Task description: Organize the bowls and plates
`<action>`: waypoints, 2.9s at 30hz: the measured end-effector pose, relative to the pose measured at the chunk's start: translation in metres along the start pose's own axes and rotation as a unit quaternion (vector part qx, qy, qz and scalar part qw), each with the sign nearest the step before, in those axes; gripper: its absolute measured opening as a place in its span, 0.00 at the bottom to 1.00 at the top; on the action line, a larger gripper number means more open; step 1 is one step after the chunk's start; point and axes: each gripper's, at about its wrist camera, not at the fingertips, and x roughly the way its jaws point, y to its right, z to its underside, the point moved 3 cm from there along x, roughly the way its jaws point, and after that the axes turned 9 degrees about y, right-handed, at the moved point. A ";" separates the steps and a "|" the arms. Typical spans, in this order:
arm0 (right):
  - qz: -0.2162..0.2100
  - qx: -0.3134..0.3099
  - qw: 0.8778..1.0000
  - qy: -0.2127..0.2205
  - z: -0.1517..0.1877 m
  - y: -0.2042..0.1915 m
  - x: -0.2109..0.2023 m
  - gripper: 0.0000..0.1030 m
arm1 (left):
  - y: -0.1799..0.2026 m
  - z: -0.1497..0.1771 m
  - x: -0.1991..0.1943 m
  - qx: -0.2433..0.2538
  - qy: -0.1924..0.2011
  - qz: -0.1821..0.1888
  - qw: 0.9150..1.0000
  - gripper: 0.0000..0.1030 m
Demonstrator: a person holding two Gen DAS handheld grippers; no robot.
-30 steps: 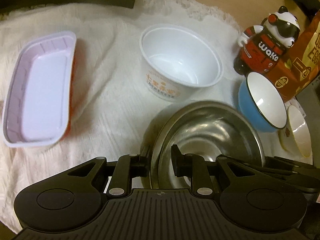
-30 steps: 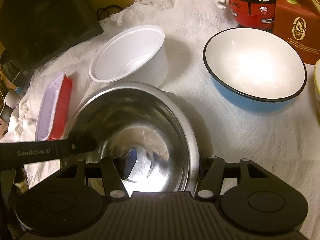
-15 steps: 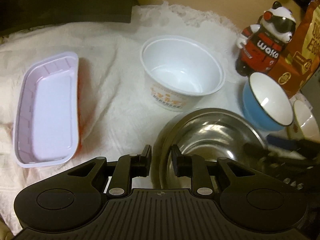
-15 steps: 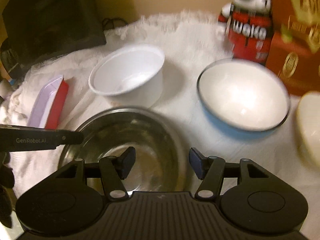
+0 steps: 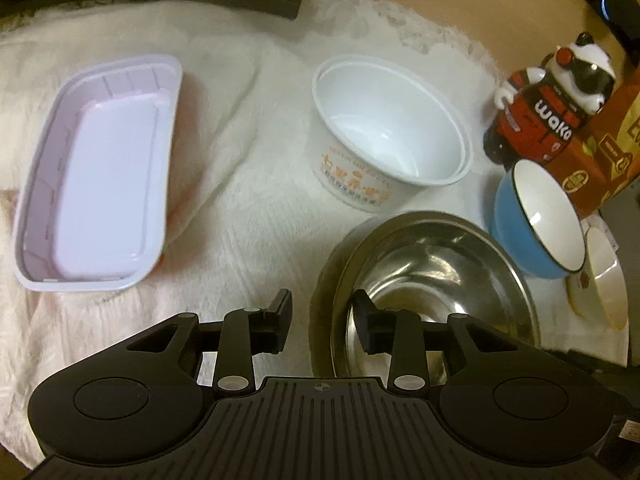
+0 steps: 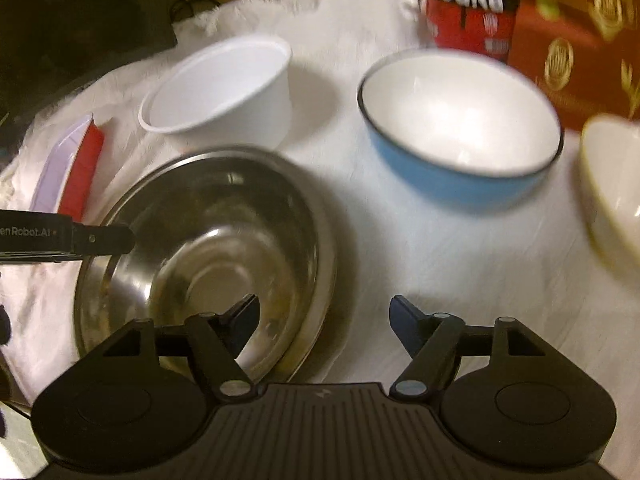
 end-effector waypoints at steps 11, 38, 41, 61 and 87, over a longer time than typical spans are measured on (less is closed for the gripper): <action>0.013 0.035 0.999 0.011 0.009 0.007 -0.011 0.70 | -0.003 0.010 0.003 0.019 -0.014 0.011 1.000 0.37; -0.008 -0.003 1.000 -0.008 0.017 -0.075 0.004 0.63 | -0.025 -0.005 -0.008 0.029 -0.013 0.056 0.998 0.24; -0.004 0.009 1.000 -0.003 0.015 -0.073 -0.001 0.63 | -0.026 -0.012 -0.020 0.055 0.003 0.054 0.997 0.24; 0.219 0.010 0.958 0.187 0.000 0.101 -0.148 0.82 | 0.127 -0.035 0.003 0.052 -0.012 0.236 0.970 0.24; 0.093 0.079 0.989 0.086 -0.044 0.260 -0.061 0.41 | 0.295 0.031 0.100 0.069 -0.084 0.144 0.984 0.24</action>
